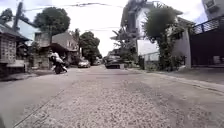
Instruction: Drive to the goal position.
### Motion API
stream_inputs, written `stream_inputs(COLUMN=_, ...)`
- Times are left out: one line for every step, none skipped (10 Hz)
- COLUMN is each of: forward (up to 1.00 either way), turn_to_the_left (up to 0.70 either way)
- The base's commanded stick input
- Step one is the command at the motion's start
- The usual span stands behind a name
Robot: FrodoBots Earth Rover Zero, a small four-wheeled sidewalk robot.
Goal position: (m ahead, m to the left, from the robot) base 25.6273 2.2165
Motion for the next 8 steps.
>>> stream_inputs(forward=1.00, turn_to_the_left=0.17)
stream_inputs(forward=1.00, turn_to_the_left=0.14)
stream_inputs(forward=1.00, turn_to_the_left=0.00)
stream_inputs(forward=1.00, turn_to_the_left=0.00)
stream_inputs(forward=1.00, turn_to_the_left=0.00)
stream_inputs(forward=1.00, turn_to_the_left=0.00)
stream_inputs(forward=1.00, turn_to_the_left=0.00)
stream_inputs(forward=1.00, turn_to_the_left=0.00)
